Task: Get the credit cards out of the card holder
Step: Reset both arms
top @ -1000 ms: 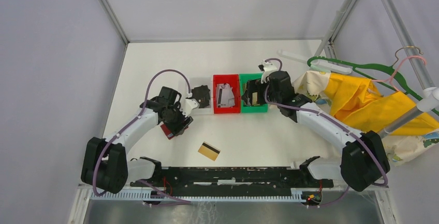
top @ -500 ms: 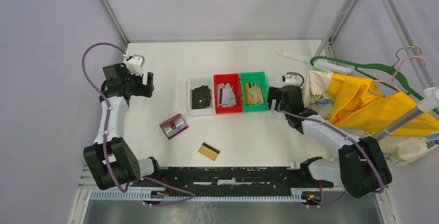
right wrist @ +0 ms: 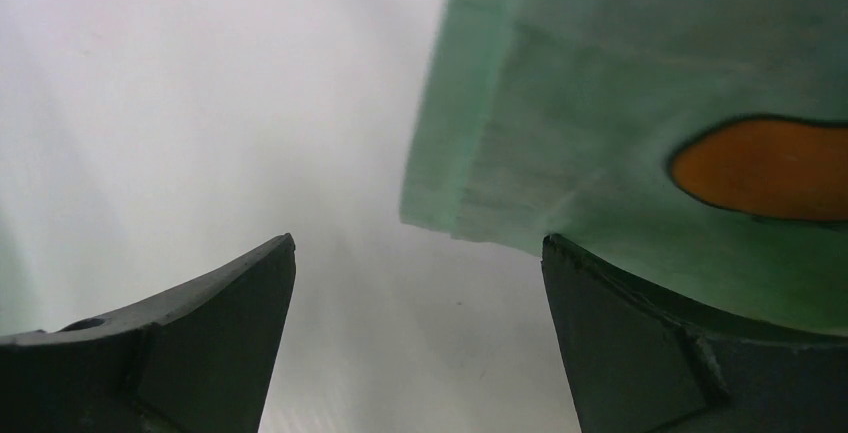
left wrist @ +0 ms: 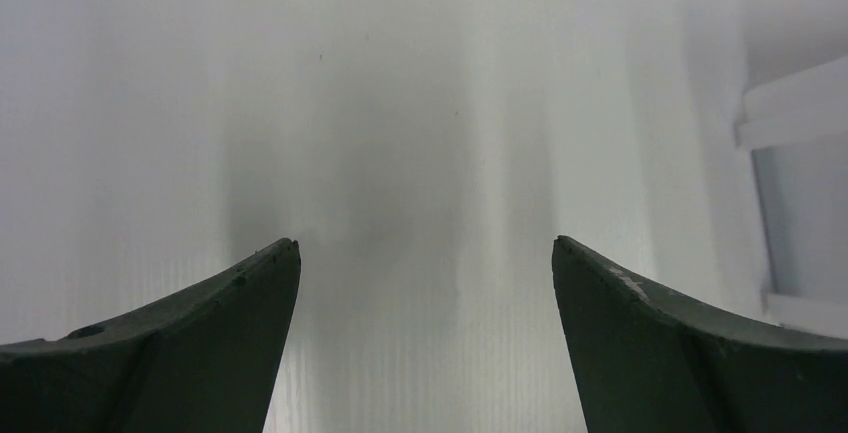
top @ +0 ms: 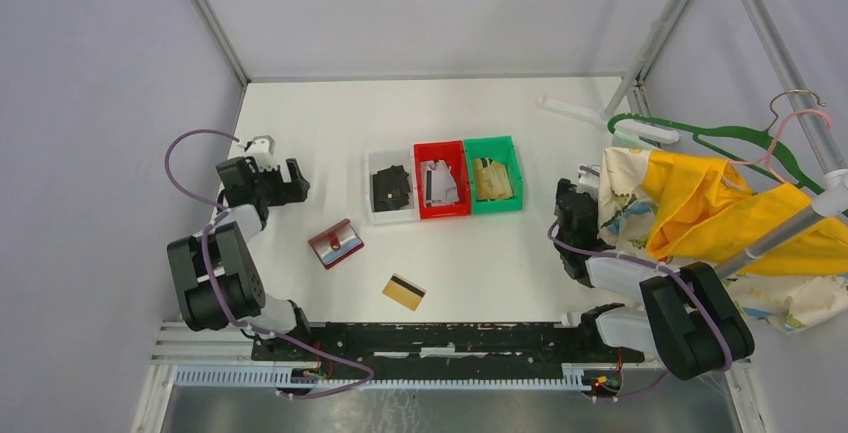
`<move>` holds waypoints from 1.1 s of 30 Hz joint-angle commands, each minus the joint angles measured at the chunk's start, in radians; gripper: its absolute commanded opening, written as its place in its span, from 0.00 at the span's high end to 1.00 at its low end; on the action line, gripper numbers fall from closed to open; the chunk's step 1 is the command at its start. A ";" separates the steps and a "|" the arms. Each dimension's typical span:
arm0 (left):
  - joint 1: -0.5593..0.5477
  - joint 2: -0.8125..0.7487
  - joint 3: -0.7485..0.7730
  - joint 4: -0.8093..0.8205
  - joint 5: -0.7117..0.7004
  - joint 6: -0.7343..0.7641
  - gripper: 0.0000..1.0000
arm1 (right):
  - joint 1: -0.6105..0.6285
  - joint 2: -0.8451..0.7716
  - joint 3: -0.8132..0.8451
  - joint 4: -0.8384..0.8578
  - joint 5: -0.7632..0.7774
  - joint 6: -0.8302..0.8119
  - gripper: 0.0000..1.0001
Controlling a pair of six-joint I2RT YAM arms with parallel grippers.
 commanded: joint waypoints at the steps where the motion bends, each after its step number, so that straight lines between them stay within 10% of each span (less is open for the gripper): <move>1: 0.003 -0.029 -0.056 0.312 0.093 -0.182 0.00 | -0.024 -0.010 -0.051 0.256 0.112 -0.114 0.02; 33: -0.077 0.039 -0.481 1.232 -0.054 -0.284 0.00 | -0.121 0.135 -0.397 0.984 -0.334 -0.375 0.02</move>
